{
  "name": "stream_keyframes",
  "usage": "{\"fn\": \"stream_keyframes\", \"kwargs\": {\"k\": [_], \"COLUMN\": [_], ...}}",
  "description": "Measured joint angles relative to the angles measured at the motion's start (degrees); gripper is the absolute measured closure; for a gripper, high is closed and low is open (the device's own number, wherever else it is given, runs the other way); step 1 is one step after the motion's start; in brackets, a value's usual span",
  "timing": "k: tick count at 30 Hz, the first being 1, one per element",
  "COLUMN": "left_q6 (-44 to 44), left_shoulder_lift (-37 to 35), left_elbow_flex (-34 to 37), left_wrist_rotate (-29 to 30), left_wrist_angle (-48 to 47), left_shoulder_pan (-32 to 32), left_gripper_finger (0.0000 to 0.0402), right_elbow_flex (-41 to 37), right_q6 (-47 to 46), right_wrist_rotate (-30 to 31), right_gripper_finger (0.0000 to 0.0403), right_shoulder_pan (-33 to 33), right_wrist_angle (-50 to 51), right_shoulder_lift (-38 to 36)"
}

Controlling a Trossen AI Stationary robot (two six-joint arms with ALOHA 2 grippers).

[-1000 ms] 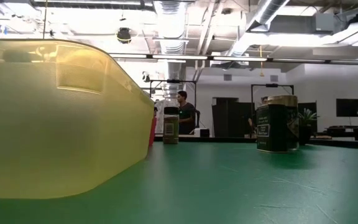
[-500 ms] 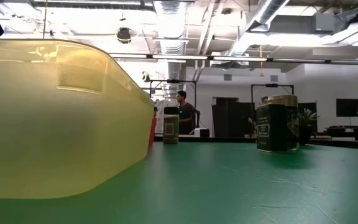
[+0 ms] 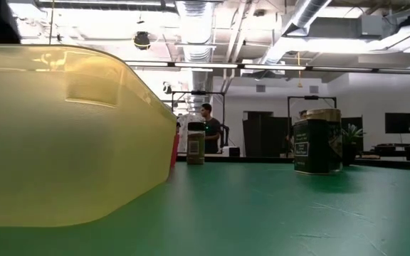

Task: Sort spices by type
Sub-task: Put the right black seasoning bottle into the blue bin

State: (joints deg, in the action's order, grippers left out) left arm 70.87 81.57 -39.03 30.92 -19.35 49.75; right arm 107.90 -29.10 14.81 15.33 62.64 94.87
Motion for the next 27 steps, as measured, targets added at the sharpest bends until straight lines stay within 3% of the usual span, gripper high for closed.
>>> {"fn": "stream_keyframes", "kwargs": {"k": [6, 12, 16, 22, 27], "left_q6": [-1.01, -3.42, -3.81, -2.42, 1.14], "left_shoulder_lift": [-2.06, -2.30, -2.30, -2.27, -1.40], "left_elbow_flex": [-1.88, -4.77, -8.12, -14.78, -17.95], "left_wrist_rotate": [-17.47, -27.81, -31.05, -30.56, -28.97], "left_wrist_angle": [-3.04, -6.54, -12.55, -23.54, -24.68], "left_shoulder_pan": [-8.03, -14.26, -16.45, -16.52, -15.16], "left_gripper_finger": [0.0178, 0.0178, 0.0178, 0.0177, 0.0177], "right_elbow_flex": [0.00, 0.00, 0.00, 0.00, 0.00], "right_q6": [1.23, 2.10, 2.14, 2.19, 3.03], "right_wrist_rotate": [0.38, 2.20, 2.34, 3.43, 3.61], "right_gripper_finger": [0.0099, 0.0099, 0.0099, 0.0099, 0.0099], "right_shoulder_pan": [0.02, 0.05, 0.09, 0.11, 0.04], "right_wrist_angle": [-1.34, -2.05, -2.04, -2.04, -2.05], "right_shoulder_lift": [0.00, 0.00, 0.00, 0.00, 0.00]}}
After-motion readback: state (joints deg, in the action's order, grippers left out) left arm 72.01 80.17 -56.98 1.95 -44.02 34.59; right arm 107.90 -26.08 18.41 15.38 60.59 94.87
